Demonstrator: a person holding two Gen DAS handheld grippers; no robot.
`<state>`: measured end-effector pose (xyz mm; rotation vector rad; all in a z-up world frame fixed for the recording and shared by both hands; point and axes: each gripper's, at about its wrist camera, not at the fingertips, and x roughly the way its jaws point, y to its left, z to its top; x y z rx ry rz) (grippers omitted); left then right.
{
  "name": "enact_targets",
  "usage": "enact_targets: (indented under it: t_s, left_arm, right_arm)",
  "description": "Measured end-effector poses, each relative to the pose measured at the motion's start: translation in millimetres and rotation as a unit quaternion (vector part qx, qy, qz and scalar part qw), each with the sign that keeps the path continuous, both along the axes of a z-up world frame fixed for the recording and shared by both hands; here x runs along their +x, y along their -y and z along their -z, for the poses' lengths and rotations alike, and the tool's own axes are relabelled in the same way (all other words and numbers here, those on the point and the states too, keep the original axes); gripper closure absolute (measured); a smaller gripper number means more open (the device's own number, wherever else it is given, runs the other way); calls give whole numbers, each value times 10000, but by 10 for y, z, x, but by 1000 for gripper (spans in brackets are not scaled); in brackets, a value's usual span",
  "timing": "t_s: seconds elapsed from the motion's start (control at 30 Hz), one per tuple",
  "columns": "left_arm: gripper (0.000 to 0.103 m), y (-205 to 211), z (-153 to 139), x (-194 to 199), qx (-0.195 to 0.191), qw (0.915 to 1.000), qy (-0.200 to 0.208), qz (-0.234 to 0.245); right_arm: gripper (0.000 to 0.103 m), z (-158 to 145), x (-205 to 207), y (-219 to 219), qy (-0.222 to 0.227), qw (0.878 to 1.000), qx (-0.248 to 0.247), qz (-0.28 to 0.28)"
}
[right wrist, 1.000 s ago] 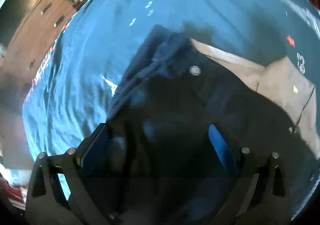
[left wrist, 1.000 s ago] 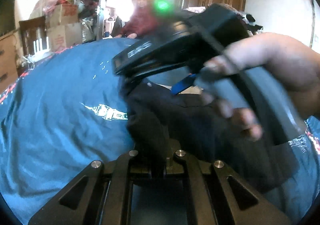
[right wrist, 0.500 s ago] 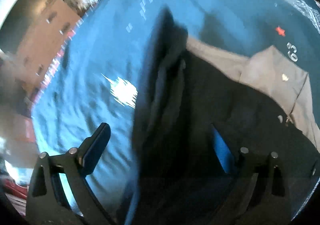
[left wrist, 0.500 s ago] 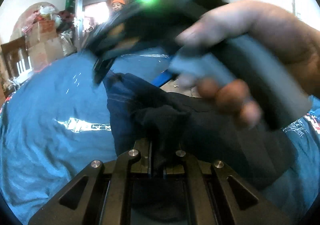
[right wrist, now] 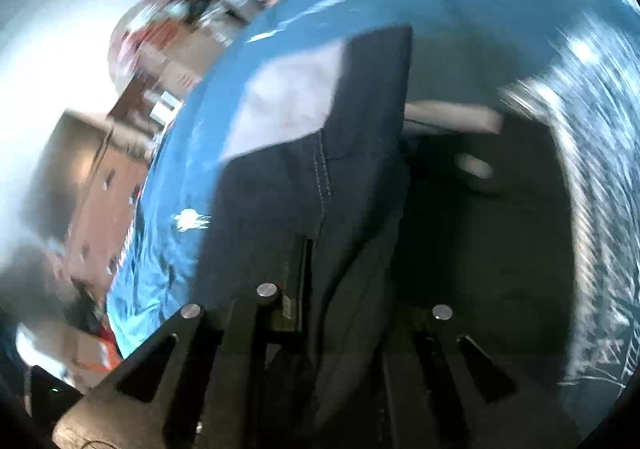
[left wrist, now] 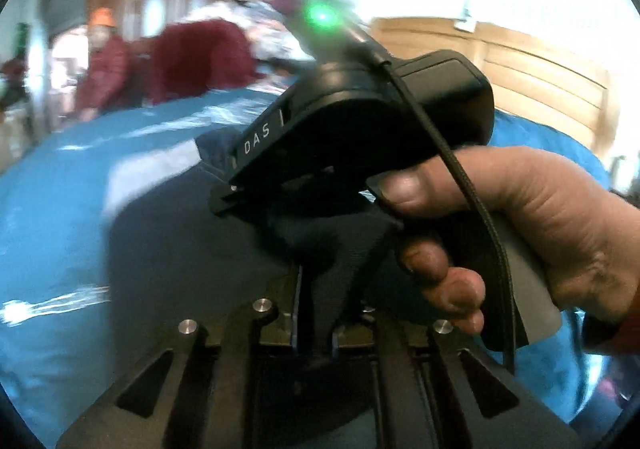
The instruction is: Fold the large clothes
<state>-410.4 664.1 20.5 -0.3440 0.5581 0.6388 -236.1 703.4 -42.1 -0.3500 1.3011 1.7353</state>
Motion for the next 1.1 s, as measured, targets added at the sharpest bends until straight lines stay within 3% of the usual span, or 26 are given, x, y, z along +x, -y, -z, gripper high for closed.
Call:
enact_targets:
  t_s: [0.13, 0.2, 0.3, 0.33, 0.4, 0.5, 0.6, 0.67, 0.8, 0.93, 1.0, 1.03, 1.07, 1.1]
  left_arm:
    - [89, -89, 520, 632, -848, 9938, -512, 500]
    - [88, -74, 662, 771, -832, 9920, -769, 554]
    - [83, -73, 669, 795, -708, 9927, -794, 575]
    - [82, -86, 652, 788, -736, 9923, -811, 576]
    - [82, -86, 536, 741, -810, 9907, -909, 613]
    - [79, 140, 221, 376, -484, 9943, -735, 608]
    - [66, 261, -25, -204, -142, 9984, -508, 201]
    - [64, 269, -91, -574, -106, 9988, -423, -217]
    - [60, 203, 72, -1026, -280, 9952, -591, -729]
    - [59, 36, 287, -998, -611, 9937, -635, -698]
    - [59, -62, 384, -974, -759, 9925, -578, -762]
    - [59, -156, 435, -921, -795, 9915, -583, -854]
    - [59, -174, 491, -828, -813, 9908, -599, -906]
    - [53, -266, 549, -784, -773, 9900, -669, -976]
  right_arm:
    - [95, 517, 531, 99, -268, 9975, -508, 420]
    - [95, 610, 643, 134, -490, 9965, -507, 460]
    - [95, 588, 685, 107, -561, 9965, -455, 426]
    - [92, 593, 695, 98, -598, 9962, -469, 424]
    - [84, 656, 767, 99, -1086, 9913, -646, 371]
    - [61, 606, 839, 253, -1258, 9889, -710, 353]
    - [46, 507, 838, 489, -1289, 9889, -693, 267]
    - [38, 456, 768, 628, -1221, 9900, -686, 169]
    - [31, 382, 669, 784, -1028, 9926, -636, 64]
    - [31, 404, 507, 791, -626, 9962, -609, 56]
    - [32, 442, 443, 806, -470, 9972, -564, 98]
    - [43, 449, 400, 795, -377, 9977, -536, 151]
    - [78, 454, 367, 731, -305, 9978, -536, 231]
    - [99, 453, 371, 717, -264, 9976, -562, 303]
